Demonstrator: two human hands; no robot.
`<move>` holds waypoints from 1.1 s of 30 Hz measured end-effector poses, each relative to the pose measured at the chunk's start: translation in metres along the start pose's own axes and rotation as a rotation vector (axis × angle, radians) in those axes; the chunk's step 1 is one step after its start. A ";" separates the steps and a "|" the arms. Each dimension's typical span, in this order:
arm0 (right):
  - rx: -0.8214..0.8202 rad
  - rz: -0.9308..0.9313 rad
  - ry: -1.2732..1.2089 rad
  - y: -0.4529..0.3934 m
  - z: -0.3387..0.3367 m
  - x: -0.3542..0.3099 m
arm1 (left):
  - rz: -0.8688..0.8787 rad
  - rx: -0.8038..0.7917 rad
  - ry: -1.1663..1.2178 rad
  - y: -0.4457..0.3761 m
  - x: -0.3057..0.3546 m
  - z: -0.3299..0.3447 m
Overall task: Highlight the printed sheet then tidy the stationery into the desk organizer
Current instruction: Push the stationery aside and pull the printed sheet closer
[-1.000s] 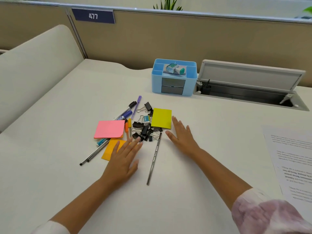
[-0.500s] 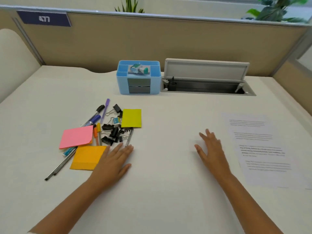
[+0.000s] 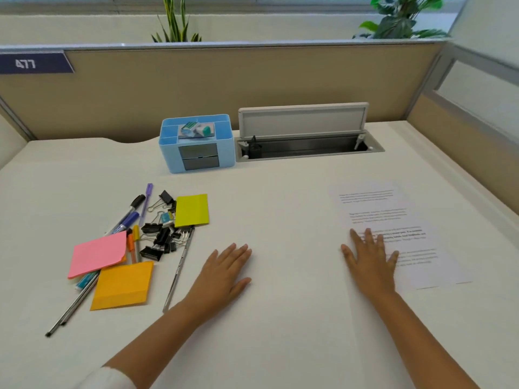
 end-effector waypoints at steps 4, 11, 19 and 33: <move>-0.019 -0.079 -0.040 0.026 0.008 -0.027 | -0.069 -0.046 0.035 -0.011 0.009 0.009; -0.223 -0.172 -0.221 0.066 0.022 -0.098 | -0.045 -0.046 0.071 -0.009 -0.002 0.013; -0.354 -0.280 -0.212 0.093 0.034 -0.162 | -0.109 -0.017 0.115 0.016 -0.016 0.009; -0.263 -0.609 -0.408 0.092 0.018 -0.176 | -0.071 0.063 0.071 0.020 -0.016 0.009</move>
Point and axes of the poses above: each hand's wrist, its own y-axis away from the middle knuckle, its own z-axis out of the palm, x = y × z, the point moved 5 cm from there along -y, towards the middle knuckle, and after that the axes turned 15 degrees about z, right-handed, at the moved point
